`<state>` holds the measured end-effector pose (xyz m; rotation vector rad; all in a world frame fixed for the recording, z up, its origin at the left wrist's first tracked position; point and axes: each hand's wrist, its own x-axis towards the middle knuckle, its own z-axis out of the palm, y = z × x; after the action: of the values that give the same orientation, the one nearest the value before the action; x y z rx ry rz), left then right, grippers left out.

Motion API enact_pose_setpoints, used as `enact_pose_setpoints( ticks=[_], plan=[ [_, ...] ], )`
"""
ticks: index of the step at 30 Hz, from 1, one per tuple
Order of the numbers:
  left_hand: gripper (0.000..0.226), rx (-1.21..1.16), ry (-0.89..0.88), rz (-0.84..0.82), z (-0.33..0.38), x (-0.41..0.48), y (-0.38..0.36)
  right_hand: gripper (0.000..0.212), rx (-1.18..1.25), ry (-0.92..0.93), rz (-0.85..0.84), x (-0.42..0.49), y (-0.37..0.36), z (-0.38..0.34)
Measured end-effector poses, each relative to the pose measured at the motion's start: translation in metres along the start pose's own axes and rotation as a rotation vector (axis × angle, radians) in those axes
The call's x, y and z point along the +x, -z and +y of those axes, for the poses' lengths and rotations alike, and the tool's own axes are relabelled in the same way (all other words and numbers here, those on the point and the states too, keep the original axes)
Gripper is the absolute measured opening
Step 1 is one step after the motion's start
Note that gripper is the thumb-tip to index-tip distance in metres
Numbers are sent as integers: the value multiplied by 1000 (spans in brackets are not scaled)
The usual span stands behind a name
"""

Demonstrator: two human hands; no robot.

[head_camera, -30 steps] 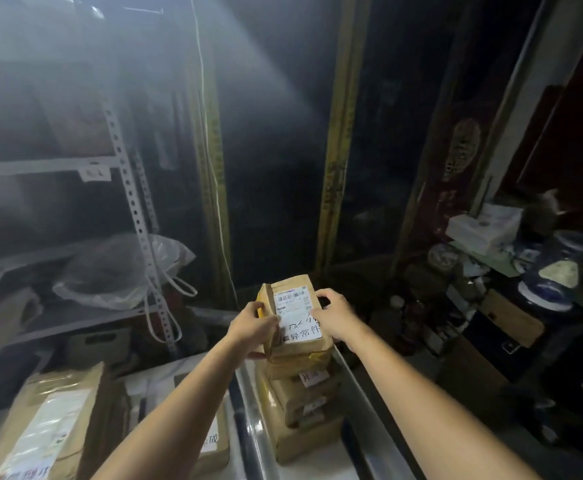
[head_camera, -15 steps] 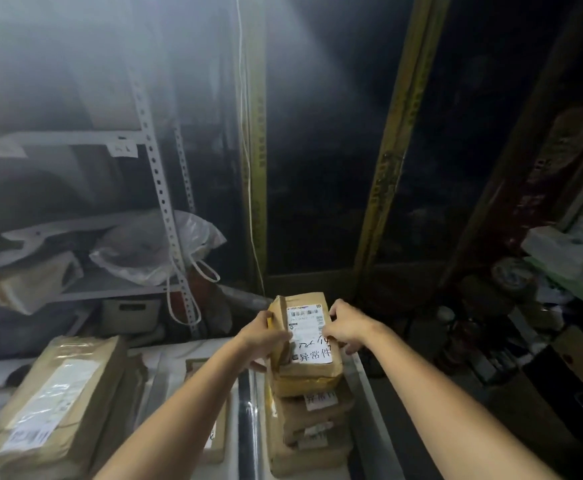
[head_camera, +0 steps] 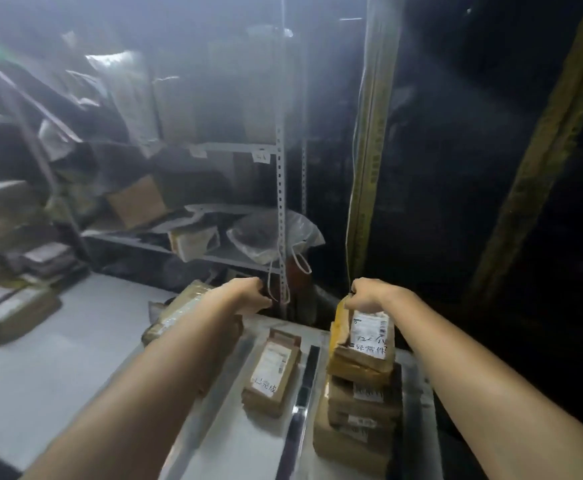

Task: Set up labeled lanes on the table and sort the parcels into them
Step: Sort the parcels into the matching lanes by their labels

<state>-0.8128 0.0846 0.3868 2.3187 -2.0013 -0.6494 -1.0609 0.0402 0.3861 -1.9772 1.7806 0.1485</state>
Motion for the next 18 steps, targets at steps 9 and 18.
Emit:
enact_pose_setpoints(
  ticks=[9,18],
  plan=[
    [63,-35,353,62,-178,-107,64,52,-129,408,-44,-17,-24,-202],
    [65,-105,586,139,-409,-209,105,41,-233,640,-48,-46,-99,-438]
  ],
)
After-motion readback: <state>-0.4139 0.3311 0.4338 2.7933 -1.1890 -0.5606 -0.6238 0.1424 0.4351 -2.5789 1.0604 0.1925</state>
